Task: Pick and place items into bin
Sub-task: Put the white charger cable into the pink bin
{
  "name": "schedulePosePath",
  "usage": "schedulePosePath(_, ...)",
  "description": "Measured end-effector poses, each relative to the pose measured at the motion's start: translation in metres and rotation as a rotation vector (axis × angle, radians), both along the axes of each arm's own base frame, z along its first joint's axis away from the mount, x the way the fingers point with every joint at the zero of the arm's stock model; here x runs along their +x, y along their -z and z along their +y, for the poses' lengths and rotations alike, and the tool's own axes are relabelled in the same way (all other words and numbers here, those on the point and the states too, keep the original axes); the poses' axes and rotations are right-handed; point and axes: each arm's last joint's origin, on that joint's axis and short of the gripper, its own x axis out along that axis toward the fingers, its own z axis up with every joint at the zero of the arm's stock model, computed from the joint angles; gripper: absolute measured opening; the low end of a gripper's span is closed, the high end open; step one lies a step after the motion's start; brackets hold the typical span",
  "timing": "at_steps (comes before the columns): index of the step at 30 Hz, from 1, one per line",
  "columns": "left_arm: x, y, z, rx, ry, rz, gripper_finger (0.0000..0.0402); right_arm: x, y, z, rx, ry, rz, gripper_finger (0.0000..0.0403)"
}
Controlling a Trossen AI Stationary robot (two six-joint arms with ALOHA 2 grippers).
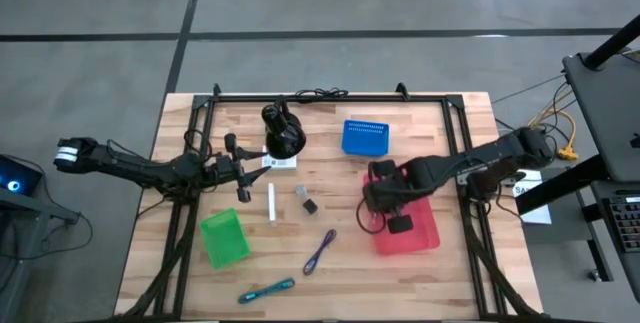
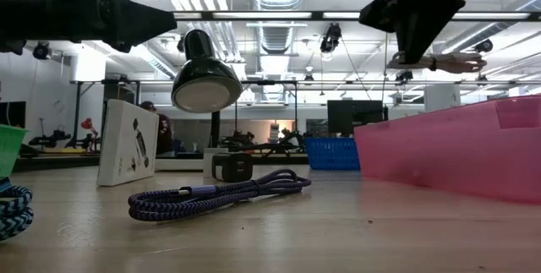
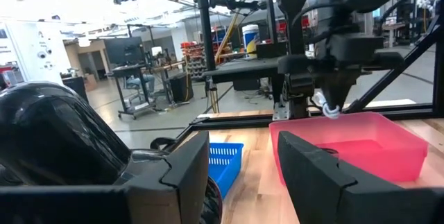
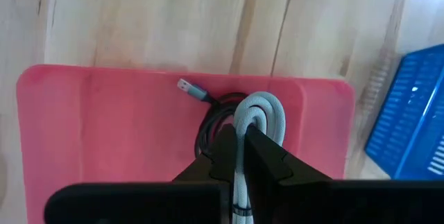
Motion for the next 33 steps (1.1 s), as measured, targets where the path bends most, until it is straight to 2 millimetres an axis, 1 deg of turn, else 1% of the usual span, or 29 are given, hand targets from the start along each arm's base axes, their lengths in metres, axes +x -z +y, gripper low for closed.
schedulePosePath(3,0.0,0.0,0.0,0.0,0.0,-0.001,0.0157,0.0,0.003,-0.008,0.012,0.0,0.016,0.0009)
schedulePosePath(8,0.0,0.0,0.0,0.0,0.0,-0.003,0.0157,-0.001,0.014,-0.022,0.004,0.001,0.041,0.0009)
schedulePosePath(16,0.0,0.0,0.0,0.001,0.0,-0.001,0.0157,-0.005,0.03,-0.04,0.021,0.054,0.092,0.0009)
schedulePosePath(20,0.0,0.0,0.0,0.001,0.0,-0.002,0.0157,-0.006,0.04,-0.045,0.023,0.032,0.101,0.0009)
schedulePosePath(24,0.0,0.0,0.0,0.001,0.0,-0.002,0.0157,-0.007,0.048,-0.047,0.064,-0.019,0.078,0.0009)
schedulePosePath(30,0.0,0.0,0.0,0.001,0.0,-0.002,0.0157,-0.015,0.053,-0.051,0.07,-0.042,0.075,0.0009)
schedulePosePath(33,0.0,0.0,0.0,0.001,0.0,-0.001,0.0157,-0.019,0.054,-0.055,0.072,-0.037,0.04,0.0009)
